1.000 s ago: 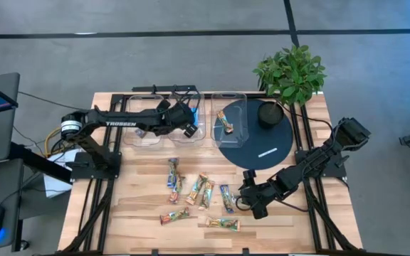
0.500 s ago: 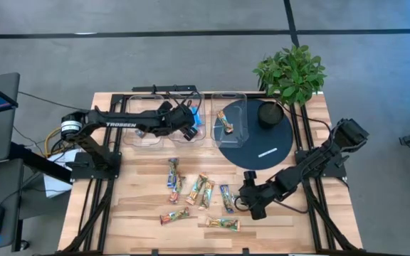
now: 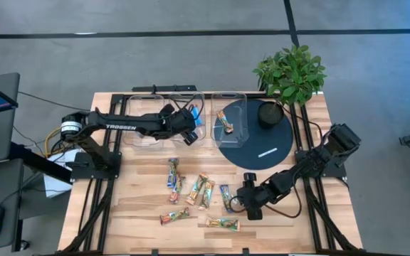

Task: Pick and place Granola Bars by type
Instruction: Put the orange chocolate chip into the right transparent bin, then put the left blue chocolate chip into the left transparent bin

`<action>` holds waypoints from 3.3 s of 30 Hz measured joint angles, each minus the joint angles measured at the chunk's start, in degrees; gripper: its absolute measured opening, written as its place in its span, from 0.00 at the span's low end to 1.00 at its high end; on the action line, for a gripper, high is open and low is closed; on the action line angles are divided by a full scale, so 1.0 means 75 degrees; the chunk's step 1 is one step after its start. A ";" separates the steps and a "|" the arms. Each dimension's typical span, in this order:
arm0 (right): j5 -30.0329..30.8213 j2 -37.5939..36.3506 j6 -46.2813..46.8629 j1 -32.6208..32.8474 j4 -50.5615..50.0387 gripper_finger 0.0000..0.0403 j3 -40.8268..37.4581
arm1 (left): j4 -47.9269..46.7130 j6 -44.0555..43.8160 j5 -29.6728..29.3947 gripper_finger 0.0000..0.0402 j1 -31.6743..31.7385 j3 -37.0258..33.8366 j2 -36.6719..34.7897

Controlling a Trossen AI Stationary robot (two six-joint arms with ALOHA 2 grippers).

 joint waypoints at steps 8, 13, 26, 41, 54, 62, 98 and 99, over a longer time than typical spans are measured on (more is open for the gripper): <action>-0.0008 -0.0397 -0.0047 0.0115 -0.0630 0.36 -0.0047 | -0.0685 -0.0163 0.0477 0.42 -0.0695 0.0162 0.0000; 0.0008 -0.0413 -0.0051 0.0115 -0.0721 0.23 -0.0034 | -0.1508 -0.0404 0.0460 0.42 -0.1309 0.0618 -0.0003; 0.0633 -0.0412 -0.0718 0.0170 -0.0855 0.19 0.0076 | -0.3654 -0.2040 0.0374 0.42 -0.3900 0.1682 -0.0009; 0.2967 -0.0421 -0.2931 0.0180 -0.2316 0.19 0.1853 | -0.3867 -0.5238 -0.2119 0.42 -0.7147 0.0655 -0.0009; 0.5177 -0.0429 -0.1987 -0.2519 -0.2699 0.19 0.3228 | -0.2249 -0.6012 -0.2578 0.42 -0.7741 -0.0783 -0.0006; 0.3735 -0.0432 -0.0337 -0.4709 -0.2677 0.19 0.3328 | -0.1610 -0.5940 -0.2605 0.42 -0.7741 -0.1133 -0.0003; 0.2314 -0.0359 -0.0498 -0.5802 -0.2480 0.58 0.3325 | -0.1191 -0.5564 -0.1128 0.42 -0.6521 -0.1464 0.0017; 0.2313 -0.0359 -0.0580 -0.5735 -0.2388 0.60 0.3325 | -0.0986 -0.5578 -0.0989 0.42 -0.6423 -0.1597 0.0017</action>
